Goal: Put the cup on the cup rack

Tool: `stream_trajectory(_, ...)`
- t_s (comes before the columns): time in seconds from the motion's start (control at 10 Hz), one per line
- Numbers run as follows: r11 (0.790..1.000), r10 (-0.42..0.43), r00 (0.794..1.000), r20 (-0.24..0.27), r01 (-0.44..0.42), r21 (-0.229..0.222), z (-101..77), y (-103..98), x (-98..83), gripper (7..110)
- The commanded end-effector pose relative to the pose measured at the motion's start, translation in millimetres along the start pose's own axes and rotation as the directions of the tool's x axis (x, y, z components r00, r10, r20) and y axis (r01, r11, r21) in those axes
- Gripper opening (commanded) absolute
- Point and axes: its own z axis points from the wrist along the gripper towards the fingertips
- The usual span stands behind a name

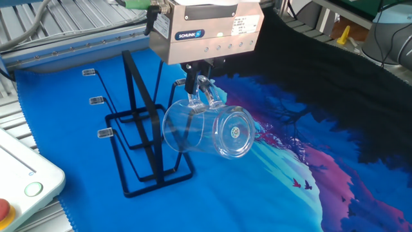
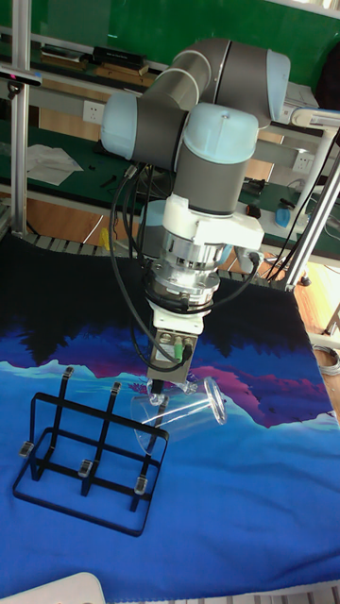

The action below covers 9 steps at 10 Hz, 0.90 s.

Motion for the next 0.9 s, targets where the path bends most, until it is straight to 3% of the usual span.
stream_trajectory(0.0, 0.999, 0.035, 0.999, 0.006, -0.035, 0.007, -1.1, -2.1, -0.4, 7)
stream_trajectory(0.8, 0.999, 0.042, 0.999, -0.019, -0.042, 0.009, -1.2, -2.3, 6.0, 7)
